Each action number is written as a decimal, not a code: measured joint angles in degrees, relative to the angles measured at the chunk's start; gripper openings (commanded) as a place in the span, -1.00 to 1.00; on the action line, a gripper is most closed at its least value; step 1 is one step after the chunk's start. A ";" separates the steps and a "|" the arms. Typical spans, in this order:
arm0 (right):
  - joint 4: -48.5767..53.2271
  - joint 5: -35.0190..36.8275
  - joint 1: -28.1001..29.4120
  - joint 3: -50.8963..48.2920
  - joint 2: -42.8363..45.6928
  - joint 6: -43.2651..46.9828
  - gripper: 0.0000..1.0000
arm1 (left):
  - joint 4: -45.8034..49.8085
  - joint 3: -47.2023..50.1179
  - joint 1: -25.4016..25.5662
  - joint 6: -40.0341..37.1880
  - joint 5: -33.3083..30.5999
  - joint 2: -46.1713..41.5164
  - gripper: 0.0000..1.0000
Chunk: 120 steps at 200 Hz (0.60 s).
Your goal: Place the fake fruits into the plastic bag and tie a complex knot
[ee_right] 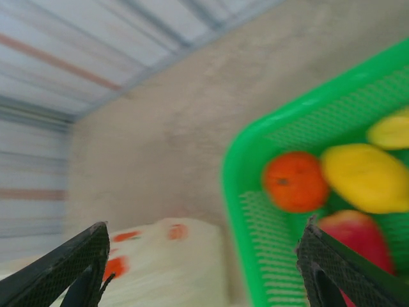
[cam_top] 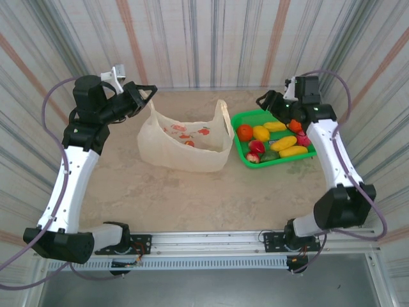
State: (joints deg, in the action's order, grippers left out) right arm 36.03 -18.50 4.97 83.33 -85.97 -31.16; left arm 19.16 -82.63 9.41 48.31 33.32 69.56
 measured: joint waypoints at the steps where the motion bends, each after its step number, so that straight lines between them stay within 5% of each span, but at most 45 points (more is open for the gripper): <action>1: 0.09 0.35 0.00 0.00 -0.22 0.22 0.62 | 0.00 0.00 0.00 0.00 0.00 0.00 -1.00; 50: 5.01 15.37 1.92 0.15 -17.38 11.32 0.71 | 0.11 -0.02 0.00 -0.02 0.04 0.00 -1.00; 120: 6.78 17.57 2.84 8.79 -30.84 15.61 0.67 | 0.20 -0.81 0.00 -0.31 0.22 -0.02 -1.00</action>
State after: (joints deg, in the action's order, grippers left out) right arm 42.81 -0.93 7.81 92.12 -116.81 -15.55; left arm 19.35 -83.44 9.41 48.01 33.54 69.54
